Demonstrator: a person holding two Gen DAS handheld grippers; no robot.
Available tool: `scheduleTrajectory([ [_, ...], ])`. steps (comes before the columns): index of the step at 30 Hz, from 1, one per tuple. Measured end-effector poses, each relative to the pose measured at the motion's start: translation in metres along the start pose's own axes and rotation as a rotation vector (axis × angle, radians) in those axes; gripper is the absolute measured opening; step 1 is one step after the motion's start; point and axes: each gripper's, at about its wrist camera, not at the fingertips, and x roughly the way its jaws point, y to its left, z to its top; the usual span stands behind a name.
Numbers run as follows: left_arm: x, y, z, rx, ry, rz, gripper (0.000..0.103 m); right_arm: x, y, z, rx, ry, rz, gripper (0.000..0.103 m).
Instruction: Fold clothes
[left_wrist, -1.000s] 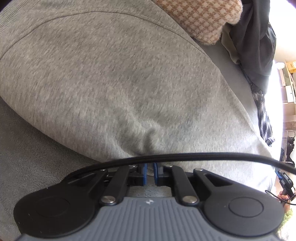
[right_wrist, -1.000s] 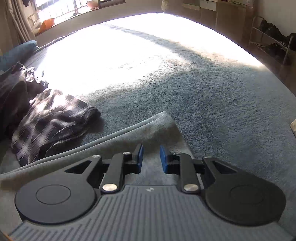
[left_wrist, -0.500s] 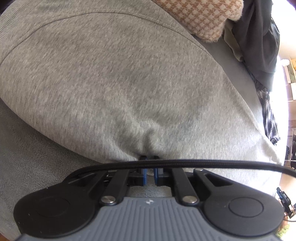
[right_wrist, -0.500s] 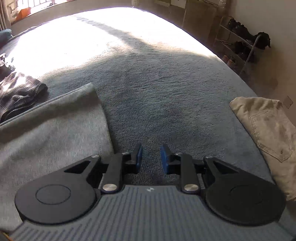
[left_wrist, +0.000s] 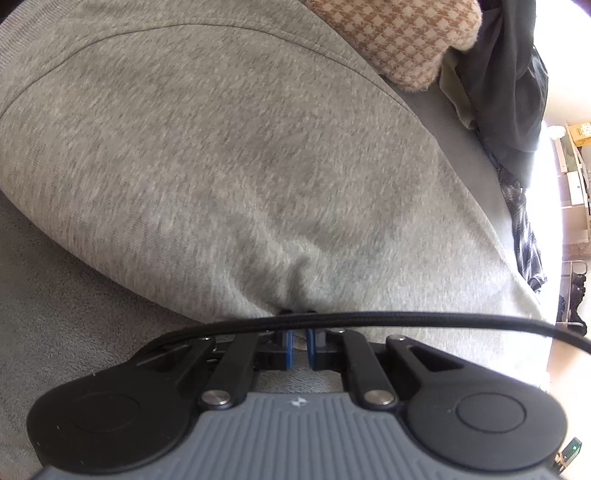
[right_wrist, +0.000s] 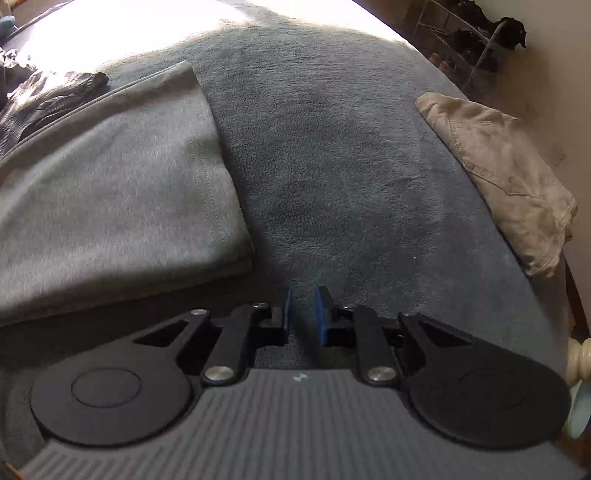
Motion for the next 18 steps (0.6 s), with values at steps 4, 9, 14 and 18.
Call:
scheduleTrajectory([
  [4,-0.001,0.008,-0.006,-0.016,-0.029,-0.037,0.009,-0.031,0.046,0.009,-0.066,-0.057,0.023,0.014],
  [9,-0.001,0.013,-0.011,-0.036,-0.061,-0.078,0.009,-0.069,0.180,0.022,-0.238,-0.172,0.286,0.018],
  [14,-0.003,0.024,-0.026,-0.074,-0.095,-0.152,0.012,-0.095,0.346,0.011,-0.448,-0.209,0.603,0.024],
  [18,-0.028,0.055,-0.021,-0.138,-0.112,-0.258,0.035,-0.116,0.479,-0.015,-0.647,-0.196,0.788,0.026],
])
